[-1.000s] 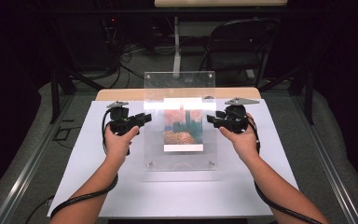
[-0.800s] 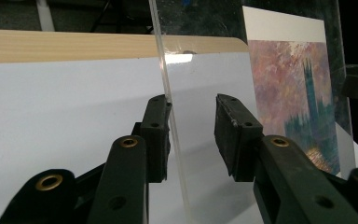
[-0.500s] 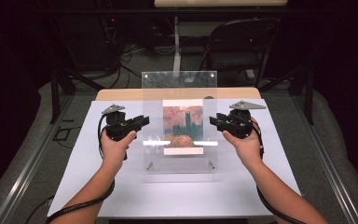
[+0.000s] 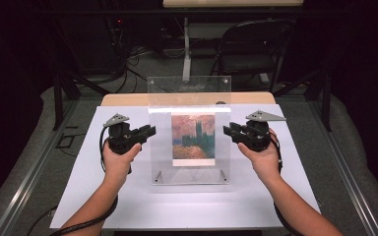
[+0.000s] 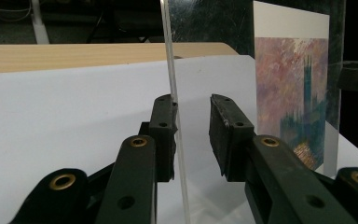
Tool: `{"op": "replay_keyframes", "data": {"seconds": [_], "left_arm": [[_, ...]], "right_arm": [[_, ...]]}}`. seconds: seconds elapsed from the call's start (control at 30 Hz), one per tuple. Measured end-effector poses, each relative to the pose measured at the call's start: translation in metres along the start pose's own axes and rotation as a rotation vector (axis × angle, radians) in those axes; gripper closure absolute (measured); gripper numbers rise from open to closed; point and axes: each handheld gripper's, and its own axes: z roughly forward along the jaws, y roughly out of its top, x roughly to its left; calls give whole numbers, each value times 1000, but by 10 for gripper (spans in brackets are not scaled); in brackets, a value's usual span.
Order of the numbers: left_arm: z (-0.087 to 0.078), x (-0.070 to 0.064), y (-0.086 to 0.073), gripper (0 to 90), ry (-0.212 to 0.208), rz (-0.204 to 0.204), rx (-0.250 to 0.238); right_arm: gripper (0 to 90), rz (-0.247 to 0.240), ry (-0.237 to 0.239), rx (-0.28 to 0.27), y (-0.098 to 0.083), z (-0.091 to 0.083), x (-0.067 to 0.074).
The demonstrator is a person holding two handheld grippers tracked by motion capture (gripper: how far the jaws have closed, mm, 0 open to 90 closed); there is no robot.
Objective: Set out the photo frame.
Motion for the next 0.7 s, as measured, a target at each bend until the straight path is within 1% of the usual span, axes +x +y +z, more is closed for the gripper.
{"op": "replay_keyframes", "data": {"seconds": [0.17, 0.3, 0.57, 0.63, 0.7], "left_arm": [[-6, -5, -3, 720, 6, 19, -4], [-13, -7, -7, 735, -13, 29, -18], [-27, -15, -17, 762, -27, 53, -37], [-31, -17, -20, 766, -26, 63, -44], [-33, -19, -22, 768, -25, 65, -50]], "right_arm": [[693, 7, 2, -1, -1, -7, 3], [714, 10, 16, -5, -3, -13, 6], [748, -17, 36, -32, -11, -29, 12], [754, -17, 40, -36, -14, -33, 15], [756, -16, 37, -49, -16, -36, 17]]}}
